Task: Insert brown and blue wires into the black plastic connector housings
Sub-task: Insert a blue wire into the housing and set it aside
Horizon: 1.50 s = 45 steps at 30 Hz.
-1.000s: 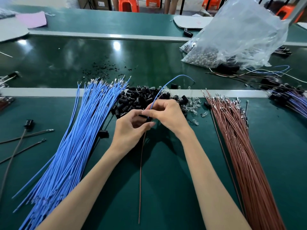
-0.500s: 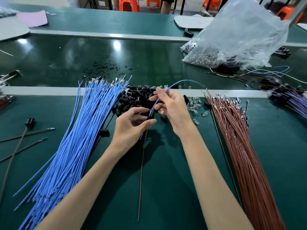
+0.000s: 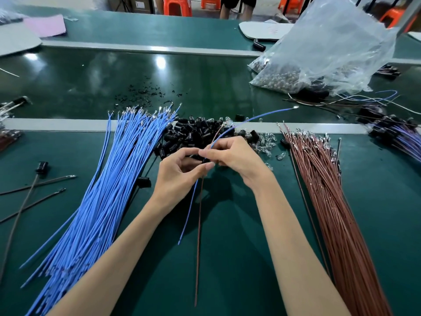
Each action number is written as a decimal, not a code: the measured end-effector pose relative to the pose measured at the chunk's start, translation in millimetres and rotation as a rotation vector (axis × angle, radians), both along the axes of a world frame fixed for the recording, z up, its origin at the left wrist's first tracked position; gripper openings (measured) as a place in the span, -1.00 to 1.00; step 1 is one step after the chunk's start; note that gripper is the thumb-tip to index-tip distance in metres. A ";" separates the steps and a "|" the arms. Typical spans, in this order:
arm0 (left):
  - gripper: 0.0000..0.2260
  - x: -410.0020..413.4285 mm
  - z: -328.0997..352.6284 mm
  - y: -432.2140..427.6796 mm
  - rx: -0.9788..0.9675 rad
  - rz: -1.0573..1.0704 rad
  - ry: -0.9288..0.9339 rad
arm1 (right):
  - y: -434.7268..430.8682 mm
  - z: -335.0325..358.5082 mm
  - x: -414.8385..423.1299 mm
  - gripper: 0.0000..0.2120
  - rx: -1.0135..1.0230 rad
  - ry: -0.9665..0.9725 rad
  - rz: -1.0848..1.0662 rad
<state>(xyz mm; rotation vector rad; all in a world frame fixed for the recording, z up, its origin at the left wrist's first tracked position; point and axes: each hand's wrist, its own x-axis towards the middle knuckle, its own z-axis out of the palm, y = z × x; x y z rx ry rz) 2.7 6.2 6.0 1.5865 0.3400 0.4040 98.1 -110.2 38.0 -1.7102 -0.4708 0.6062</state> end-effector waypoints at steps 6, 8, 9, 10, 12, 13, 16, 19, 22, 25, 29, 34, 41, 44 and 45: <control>-0.80 -0.8 -0.2 0.9 0.009 -0.001 0.010 | 5.5 3.8 4.9 -0.81 0.254 0.112 -0.227; -0.82 -0.8 -0.3 0.7 0.016 0.006 0.009 | 2.1 2.2 1.3 -0.84 0.071 0.021 -0.014; -0.82 -0.9 -0.1 0.9 0.026 0.005 0.011 | 1.0 2.4 0.0 -0.88 0.034 0.011 0.038; -0.82 -1.0 0.1 0.8 0.031 0.003 0.013 | 0.5 3.6 0.5 -0.91 0.058 0.022 0.023; -0.83 -1.0 0.7 1.2 0.025 0.002 0.015 | 1.1 8.1 2.2 -0.92 0.241 0.113 -0.119; -0.83 -1.0 1.0 1.0 0.021 0.004 0.015 | 1.0 9.5 3.8 -0.93 0.328 0.148 -0.187; -0.83 -1.1 1.3 -0.5 0.023 0.012 0.021 | -0.2 8.7 5.5 -0.93 0.271 0.079 -0.229; -0.82 -2.0 1.3 -0.6 0.037 0.009 0.021 | 3.6 7.3 1.6 -0.83 0.110 0.003 -0.195; -0.76 -2.3 2.5 -1.4 0.048 -0.016 0.011 | 8.1 6.7 0.3 -0.88 0.028 -0.063 -0.213; -0.74 -2.4 3.6 -2.3 0.067 -0.029 0.011 | 7.1 5.3 -0.2 -0.93 0.037 -0.081 -0.158; -0.76 -3.1 3.6 0.0 0.045 -0.003 0.010 | 1.9 7.7 -1.9 -0.88 0.004 -0.069 -0.030; -0.80 -2.4 4.6 -0.8 0.002 -0.001 -0.017 | -4.7 12.5 0.4 -0.87 -0.054 -0.102 -0.002; -0.70 -3.9 4.5 -1.5 -0.010 -0.041 -0.009 | 6.0 14.4 -3.7 -0.73 0.132 0.022 -0.214; -0.75 -3.9 4.1 -0.4 -0.046 -0.035 -0.026 | 4.6 16.2 -5.3 -0.65 0.077 0.045 -0.100; -0.77 -4.0 3.9 0.0 -0.054 -0.033 -0.025 | 2.8 16.5 -5.0 -0.69 0.042 0.033 -0.042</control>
